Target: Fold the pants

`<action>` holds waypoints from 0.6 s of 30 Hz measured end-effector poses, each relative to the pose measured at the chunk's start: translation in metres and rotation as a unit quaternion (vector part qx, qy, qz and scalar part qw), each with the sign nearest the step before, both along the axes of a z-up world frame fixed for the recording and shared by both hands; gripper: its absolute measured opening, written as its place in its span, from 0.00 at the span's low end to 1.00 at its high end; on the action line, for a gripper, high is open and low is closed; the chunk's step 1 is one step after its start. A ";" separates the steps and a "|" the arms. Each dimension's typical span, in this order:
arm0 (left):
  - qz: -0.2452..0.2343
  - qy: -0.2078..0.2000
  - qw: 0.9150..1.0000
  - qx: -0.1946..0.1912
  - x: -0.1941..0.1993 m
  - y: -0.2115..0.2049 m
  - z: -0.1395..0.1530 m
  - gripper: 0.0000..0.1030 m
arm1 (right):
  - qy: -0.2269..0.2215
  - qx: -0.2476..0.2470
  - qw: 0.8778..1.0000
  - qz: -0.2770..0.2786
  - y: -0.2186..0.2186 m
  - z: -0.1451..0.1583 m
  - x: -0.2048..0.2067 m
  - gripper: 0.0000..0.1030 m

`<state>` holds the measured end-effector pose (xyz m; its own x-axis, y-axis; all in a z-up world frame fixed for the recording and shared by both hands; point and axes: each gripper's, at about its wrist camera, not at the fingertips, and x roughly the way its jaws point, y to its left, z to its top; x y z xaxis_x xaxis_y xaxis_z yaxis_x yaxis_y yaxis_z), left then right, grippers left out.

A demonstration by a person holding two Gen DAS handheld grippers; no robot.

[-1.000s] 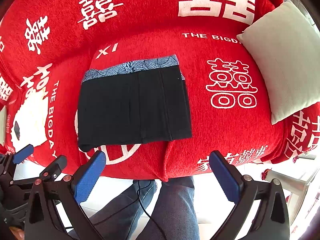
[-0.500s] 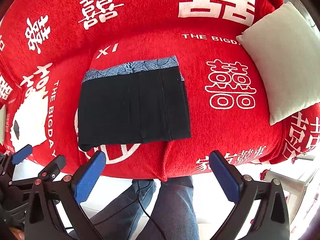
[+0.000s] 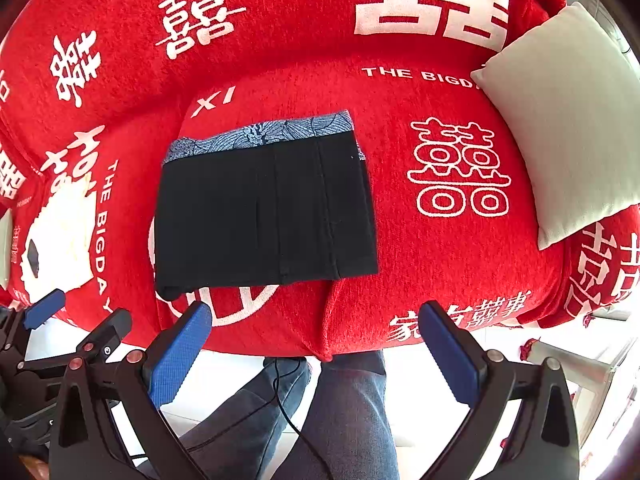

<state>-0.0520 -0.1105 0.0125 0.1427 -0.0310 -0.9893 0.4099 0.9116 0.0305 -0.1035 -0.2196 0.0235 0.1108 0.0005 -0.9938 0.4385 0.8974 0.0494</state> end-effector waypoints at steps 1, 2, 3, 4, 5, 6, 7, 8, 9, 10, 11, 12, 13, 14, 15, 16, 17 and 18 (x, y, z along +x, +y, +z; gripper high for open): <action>0.000 0.000 1.000 0.000 0.000 0.000 0.000 1.00 | 0.000 0.000 1.000 0.000 0.000 0.000 0.000 1.00; 0.000 0.000 1.000 0.001 0.000 0.000 0.000 1.00 | 0.000 0.000 1.000 0.000 0.000 0.000 0.000 1.00; 0.000 0.000 1.000 0.000 0.000 0.000 0.000 1.00 | 0.000 0.000 1.000 0.000 0.000 0.000 0.000 1.00; 0.001 0.000 1.000 0.001 0.000 0.000 0.000 1.00 | 0.000 0.001 1.000 0.001 0.000 0.000 0.000 1.00; 0.001 0.001 1.000 0.001 0.000 0.000 0.000 1.00 | -0.001 0.001 1.000 0.000 0.000 0.000 0.000 1.00; 0.001 0.001 1.000 0.001 -0.001 0.000 0.000 1.00 | -0.001 0.001 1.000 0.000 0.000 0.000 0.000 1.00; 0.001 0.002 1.000 0.001 -0.001 -0.001 -0.001 1.00 | -0.001 0.001 1.000 0.001 0.000 0.000 -0.001 1.00; 0.001 0.002 1.000 0.002 -0.002 -0.001 -0.001 1.00 | -0.001 0.001 1.000 0.002 0.000 0.000 -0.001 1.00; 0.001 0.002 1.000 0.002 -0.002 -0.001 -0.001 1.00 | -0.001 0.002 1.000 0.002 0.000 0.001 -0.001 1.00; 0.001 0.002 1.000 0.002 -0.002 -0.001 -0.001 1.00 | -0.001 0.002 1.000 0.003 0.000 0.001 -0.001 1.00; 0.002 0.002 1.000 0.002 -0.002 -0.001 -0.001 1.00 | -0.001 0.002 1.000 0.003 0.000 0.000 0.000 1.00; 0.002 0.002 1.000 0.001 -0.002 -0.001 -0.001 1.00 | -0.001 0.002 1.000 0.003 0.001 0.000 0.000 1.00; 0.002 0.002 1.000 0.001 -0.002 -0.001 -0.001 1.00 | -0.001 0.002 1.000 0.003 0.001 0.000 0.000 1.00; 0.003 0.002 1.000 0.001 -0.002 -0.001 -0.002 1.00 | -0.001 0.002 1.000 0.004 0.001 0.000 0.000 1.00; 0.005 0.003 1.000 0.001 -0.002 0.000 -0.002 1.00 | -0.001 0.002 1.000 0.004 0.001 0.000 0.000 1.00; 0.006 0.004 1.000 0.002 -0.002 -0.001 -0.002 1.00 | -0.001 0.002 1.000 0.003 0.001 0.000 0.000 1.00; 0.008 0.004 1.000 0.002 -0.002 0.000 -0.003 1.00 | 0.000 0.002 1.000 0.003 0.001 0.000 0.000 1.00; 0.009 0.005 1.000 0.002 -0.001 0.000 -0.003 1.00 | 0.000 0.002 1.000 0.004 0.002 0.000 0.000 1.00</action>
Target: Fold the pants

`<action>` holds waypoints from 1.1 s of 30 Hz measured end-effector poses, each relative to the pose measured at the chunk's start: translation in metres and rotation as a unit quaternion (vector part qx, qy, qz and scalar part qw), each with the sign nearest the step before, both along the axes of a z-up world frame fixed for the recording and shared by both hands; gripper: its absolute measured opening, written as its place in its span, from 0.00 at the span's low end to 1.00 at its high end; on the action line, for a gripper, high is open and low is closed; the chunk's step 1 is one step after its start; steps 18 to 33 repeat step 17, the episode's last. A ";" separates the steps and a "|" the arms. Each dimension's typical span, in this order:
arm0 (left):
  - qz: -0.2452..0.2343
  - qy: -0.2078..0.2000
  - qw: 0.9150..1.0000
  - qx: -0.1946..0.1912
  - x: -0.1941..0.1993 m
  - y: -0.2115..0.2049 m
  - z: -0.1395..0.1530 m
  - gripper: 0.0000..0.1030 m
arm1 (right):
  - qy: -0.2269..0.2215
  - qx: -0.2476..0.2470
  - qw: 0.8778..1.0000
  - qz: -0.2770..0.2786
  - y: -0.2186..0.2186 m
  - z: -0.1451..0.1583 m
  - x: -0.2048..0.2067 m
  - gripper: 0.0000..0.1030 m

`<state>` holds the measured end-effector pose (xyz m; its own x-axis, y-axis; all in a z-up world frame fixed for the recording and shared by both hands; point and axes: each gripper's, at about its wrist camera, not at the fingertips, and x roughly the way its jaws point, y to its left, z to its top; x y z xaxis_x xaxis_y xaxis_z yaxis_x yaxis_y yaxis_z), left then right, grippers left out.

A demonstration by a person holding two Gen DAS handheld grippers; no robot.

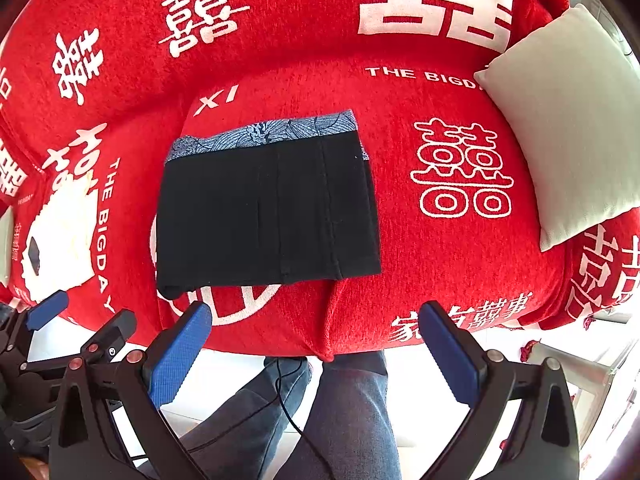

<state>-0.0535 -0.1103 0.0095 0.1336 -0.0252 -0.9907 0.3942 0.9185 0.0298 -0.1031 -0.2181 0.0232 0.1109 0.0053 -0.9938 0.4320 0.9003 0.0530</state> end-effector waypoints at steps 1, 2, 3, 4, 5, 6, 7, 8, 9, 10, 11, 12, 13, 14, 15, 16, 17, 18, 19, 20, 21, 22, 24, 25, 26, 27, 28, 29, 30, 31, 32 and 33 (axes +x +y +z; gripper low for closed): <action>0.002 0.001 1.000 -0.001 0.000 0.001 0.000 1.00 | 0.000 0.000 1.000 0.001 0.000 0.000 0.000 1.00; 0.004 0.002 1.000 -0.001 0.000 0.001 -0.001 1.00 | 0.001 -0.001 1.000 0.003 0.001 0.000 0.001 1.00; 0.004 0.002 1.000 0.000 0.001 0.002 -0.001 1.00 | 0.001 -0.001 1.000 0.004 0.002 0.000 0.001 1.00; 0.004 0.002 1.000 0.001 0.001 0.002 -0.001 1.00 | 0.001 -0.001 1.000 0.005 0.003 -0.001 0.002 1.00; 0.005 0.002 1.000 0.001 0.001 0.002 -0.001 1.00 | 0.001 -0.002 1.000 0.007 0.003 -0.001 0.002 1.00; 0.005 0.003 1.000 0.001 0.001 0.002 -0.002 1.00 | 0.001 -0.002 1.000 0.009 0.004 -0.001 0.003 1.00; 0.006 0.003 1.000 0.000 0.002 0.002 -0.001 1.00 | 0.001 -0.002 1.000 0.010 0.004 -0.001 0.003 1.00; 0.007 0.003 1.000 0.001 0.002 0.002 -0.001 1.00 | 0.001 -0.002 1.000 0.011 0.003 -0.001 0.004 1.00; 0.006 0.002 1.000 0.001 0.002 0.002 -0.001 1.00 | 0.001 -0.002 1.000 0.012 0.004 -0.001 0.004 1.00; 0.006 0.001 1.000 0.001 0.001 0.001 -0.001 1.00 | 0.001 -0.003 1.000 0.013 0.005 -0.001 0.004 1.00; 0.004 -0.004 1.000 0.000 0.001 0.001 0.000 1.00 | 0.001 -0.003 1.000 0.014 0.005 -0.001 0.005 1.00; 0.002 -0.010 1.000 0.001 0.000 0.001 0.002 1.00 | 0.001 -0.003 1.000 0.016 0.005 -0.001 0.005 1.00; -0.001 -0.015 1.000 0.000 0.000 0.000 0.003 1.00 | 0.001 -0.004 1.000 0.017 0.005 -0.001 0.006 1.00; -0.003 -0.016 1.000 -0.001 0.000 -0.001 0.003 1.00 | 0.002 -0.004 1.000 0.018 0.006 -0.001 0.006 1.00; -0.003 -0.016 1.000 -0.003 0.000 -0.001 0.004 1.00 | 0.002 -0.004 1.000 0.020 0.006 -0.001 0.006 1.00; -0.003 -0.015 1.000 -0.004 0.000 -0.001 0.004 1.00 | 0.002 -0.004 1.000 0.021 0.006 -0.001 0.006 1.00; -0.003 -0.014 1.000 -0.003 0.000 -0.001 0.003 1.00 | 0.002 -0.004 1.000 0.022 0.006 -0.001 0.007 1.00; -0.003 -0.014 1.000 -0.003 0.000 -0.001 0.003 1.00 | 0.002 -0.004 1.000 0.022 0.006 -0.001 0.007 1.00; -0.003 -0.014 1.000 -0.003 0.000 -0.001 0.003 1.00 | 0.002 -0.004 1.000 0.022 0.006 -0.001 0.007 1.00; -0.003 -0.014 1.000 -0.003 0.000 -0.001 0.003 1.00 | 0.002 -0.004 1.000 0.022 0.006 -0.001 0.007 1.00; -0.003 -0.014 1.000 -0.003 0.000 -0.001 0.003 1.00 | 0.002 -0.004 1.000 0.022 0.006 -0.001 0.007 1.00; -0.003 -0.014 1.000 -0.003 0.000 -0.001 0.003 1.00 | 0.002 -0.004 1.000 0.022 0.006 -0.001 0.007 1.00; -0.003 -0.014 1.000 -0.003 0.000 -0.001 0.003 1.00 | 0.002 -0.004 1.000 0.022 0.006 -0.001 0.007 1.00; -0.003 -0.014 1.000 -0.003 0.000 -0.001 0.003 1.00 | 0.002 -0.004 1.000 0.022 0.006 -0.001 0.007 1.00; -0.003 -0.014 1.000 -0.003 0.000 -0.001 0.003 1.00 | 0.002 -0.004 1.000 0.022 0.006 -0.001 0.007 1.00; -0.003 -0.014 1.000 -0.003 0.000 -0.001 0.003 1.00 | 0.002 -0.004 1.000 0.022 0.006 -0.001 0.007 1.00; -0.003 -0.014 1.000 -0.003 0.000 -0.001 0.003 1.00 | 0.002 -0.004 1.000 0.022 0.006 -0.001 0.007 1.00; -0.003 -0.014 1.000 -0.003 0.000 -0.001 0.003 1.00 | 0.002 -0.004 1.000 0.022 0.006 -0.001 0.007 1.00; -0.003 -0.014 1.000 -0.003 0.000 -0.001 0.003 1.00 | 0.002 -0.004 1.000 0.022 0.006 -0.001 0.007 1.00; -0.003 -0.014 1.000 -0.003 0.000 -0.001 0.003 1.00 | 0.002 -0.004 1.000 0.022 0.006 -0.001 0.007 1.00; -0.003 -0.014 1.000 -0.003 0.000 -0.001 0.003 1.00 | 0.002 -0.004 1.000 0.022 0.006 -0.001 0.007 1.00; -0.003 -0.014 1.000 -0.003 0.000 -0.001 0.003 1.00 | 0.002 -0.004 1.000 0.022 0.006 -0.001 0.007 1.00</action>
